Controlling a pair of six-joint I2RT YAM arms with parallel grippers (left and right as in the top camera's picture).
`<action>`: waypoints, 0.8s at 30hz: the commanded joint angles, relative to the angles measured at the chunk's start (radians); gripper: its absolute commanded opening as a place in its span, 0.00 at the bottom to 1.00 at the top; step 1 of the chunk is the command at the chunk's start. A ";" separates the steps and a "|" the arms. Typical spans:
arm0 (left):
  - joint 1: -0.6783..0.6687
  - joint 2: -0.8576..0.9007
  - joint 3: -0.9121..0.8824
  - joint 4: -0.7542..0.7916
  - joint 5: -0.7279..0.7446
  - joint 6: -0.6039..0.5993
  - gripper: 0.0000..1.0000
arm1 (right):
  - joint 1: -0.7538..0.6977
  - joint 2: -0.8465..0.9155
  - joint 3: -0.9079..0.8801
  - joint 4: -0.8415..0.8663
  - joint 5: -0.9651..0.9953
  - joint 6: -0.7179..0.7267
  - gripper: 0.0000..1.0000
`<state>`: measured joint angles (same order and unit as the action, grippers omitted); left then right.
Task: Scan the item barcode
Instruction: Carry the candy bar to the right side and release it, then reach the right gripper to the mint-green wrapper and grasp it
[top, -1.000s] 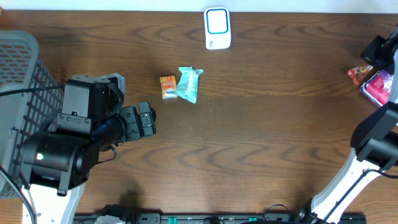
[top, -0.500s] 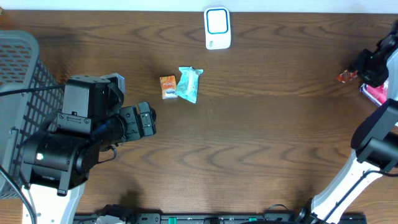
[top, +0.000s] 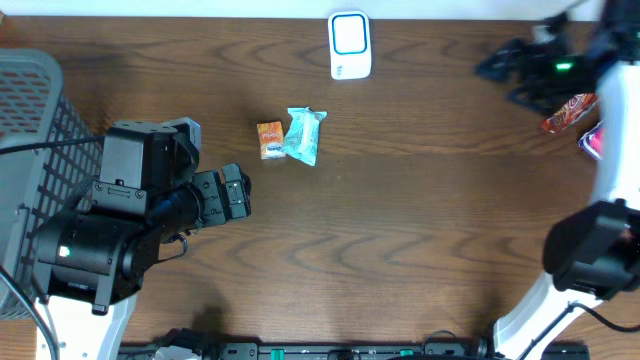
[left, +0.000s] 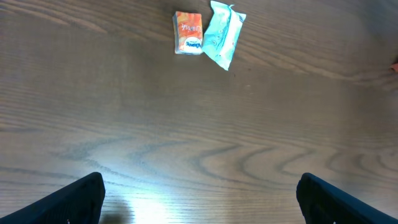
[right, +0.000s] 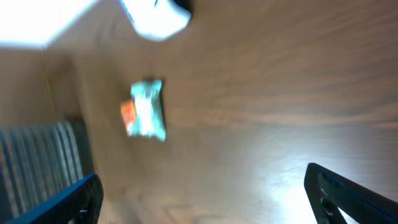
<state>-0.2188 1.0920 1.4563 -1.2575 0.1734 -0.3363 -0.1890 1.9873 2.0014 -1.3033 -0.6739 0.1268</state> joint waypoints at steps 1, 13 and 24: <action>0.000 0.000 0.003 -0.004 -0.006 0.010 0.98 | 0.117 0.012 -0.056 0.006 0.047 -0.038 0.99; 0.000 0.000 0.003 -0.004 -0.006 0.010 0.98 | 0.506 0.014 -0.334 0.446 0.267 0.266 0.99; 0.000 0.000 0.003 -0.004 -0.006 0.010 0.98 | 0.659 0.014 -0.499 0.739 0.283 0.344 0.99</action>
<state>-0.2188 1.0920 1.4563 -1.2575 0.1734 -0.3363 0.4389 1.9965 1.5215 -0.5800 -0.4061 0.4412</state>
